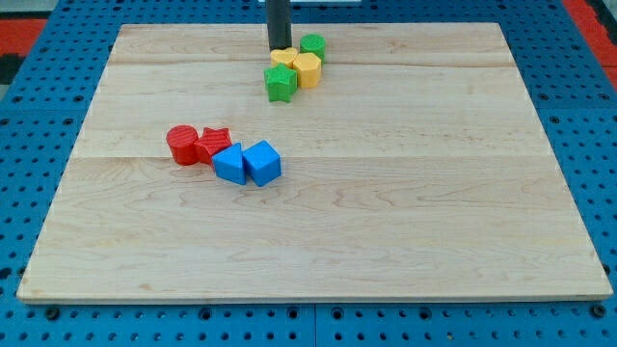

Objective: Separate the blue cube from blue triangle

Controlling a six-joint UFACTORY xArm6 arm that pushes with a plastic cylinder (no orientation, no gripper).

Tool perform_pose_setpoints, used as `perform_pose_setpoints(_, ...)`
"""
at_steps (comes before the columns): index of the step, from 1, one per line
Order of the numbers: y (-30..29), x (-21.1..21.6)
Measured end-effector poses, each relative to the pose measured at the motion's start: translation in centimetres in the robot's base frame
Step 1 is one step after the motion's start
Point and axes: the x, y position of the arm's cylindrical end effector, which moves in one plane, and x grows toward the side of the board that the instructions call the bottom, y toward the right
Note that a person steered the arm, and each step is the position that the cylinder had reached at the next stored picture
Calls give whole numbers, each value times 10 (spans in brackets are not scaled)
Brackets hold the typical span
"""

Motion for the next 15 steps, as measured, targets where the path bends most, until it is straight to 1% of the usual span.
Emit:
perform_pose_setpoints(2, -89, 0)
perform_pose_setpoints(3, -116, 28)
perform_pose_setpoints(4, -110, 74)
perform_pose_setpoints(5, -71, 118)
perform_pose_setpoints(6, 7, 135)
perform_pose_setpoints(7, 75, 199)
perform_pose_setpoints(8, 70, 296)
perform_pose_setpoints(9, 12, 287)
perform_pose_setpoints(10, 11, 249)
perform_pose_setpoints(11, 11, 223)
perform_pose_setpoints(12, 5, 238)
perform_pose_setpoints(13, -30, 238)
perform_pose_setpoints(14, -35, 238)
perform_pose_setpoints(15, 20, 238)
